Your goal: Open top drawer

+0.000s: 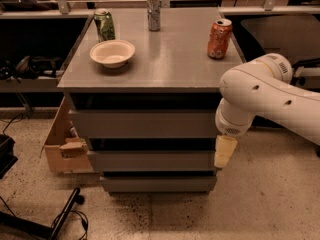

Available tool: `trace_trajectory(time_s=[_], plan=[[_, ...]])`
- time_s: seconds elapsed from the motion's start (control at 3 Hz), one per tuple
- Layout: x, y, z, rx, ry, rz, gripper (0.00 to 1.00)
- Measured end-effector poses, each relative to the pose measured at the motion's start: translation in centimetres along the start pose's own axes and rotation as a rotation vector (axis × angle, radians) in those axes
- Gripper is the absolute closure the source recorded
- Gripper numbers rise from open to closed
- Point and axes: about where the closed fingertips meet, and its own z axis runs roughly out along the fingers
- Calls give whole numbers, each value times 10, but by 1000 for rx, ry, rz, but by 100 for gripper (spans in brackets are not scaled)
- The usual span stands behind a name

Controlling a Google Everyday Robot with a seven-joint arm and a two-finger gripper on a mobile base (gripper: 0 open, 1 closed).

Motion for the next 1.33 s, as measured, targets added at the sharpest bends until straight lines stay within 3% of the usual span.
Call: trace_trajectory(time_s=[1.0, 1.33], plan=[[-35, -38, 65, -46, 16, -64, 0], [-40, -42, 75, -78, 18, -56, 18]])
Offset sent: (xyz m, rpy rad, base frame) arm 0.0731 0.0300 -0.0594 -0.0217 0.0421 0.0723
